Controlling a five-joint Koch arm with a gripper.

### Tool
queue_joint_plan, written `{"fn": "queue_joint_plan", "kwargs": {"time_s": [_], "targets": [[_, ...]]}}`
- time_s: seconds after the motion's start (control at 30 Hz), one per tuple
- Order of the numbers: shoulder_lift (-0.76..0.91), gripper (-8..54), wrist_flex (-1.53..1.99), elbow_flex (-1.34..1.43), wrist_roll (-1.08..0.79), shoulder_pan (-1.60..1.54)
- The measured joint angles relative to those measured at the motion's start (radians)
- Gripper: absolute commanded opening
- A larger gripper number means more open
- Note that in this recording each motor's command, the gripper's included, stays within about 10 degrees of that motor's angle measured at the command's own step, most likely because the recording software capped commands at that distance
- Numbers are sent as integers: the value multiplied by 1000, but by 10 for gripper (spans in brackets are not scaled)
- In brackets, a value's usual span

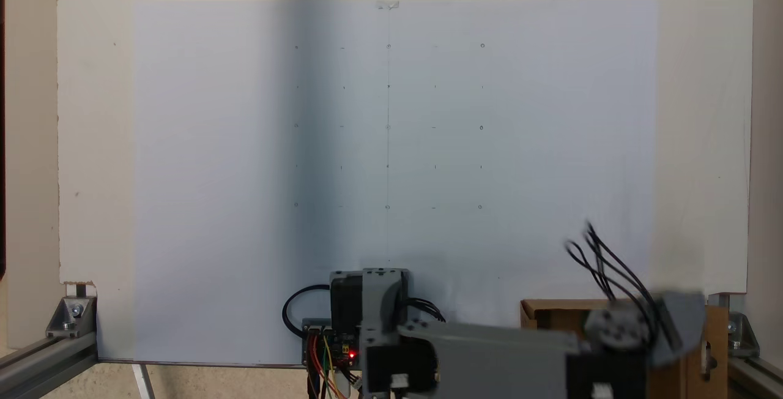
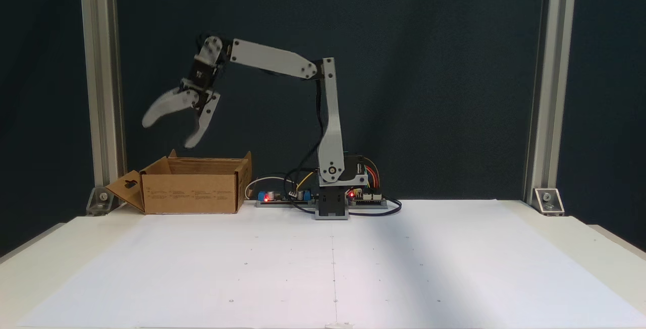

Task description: Grasp a green dice and put it in the bin.

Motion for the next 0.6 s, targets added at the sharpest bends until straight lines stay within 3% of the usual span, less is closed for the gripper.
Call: {"fn": "queue_joint_plan", "kwargs": {"time_s": [0.6], "targets": [[107,438,-58,2,72,-887]]}}
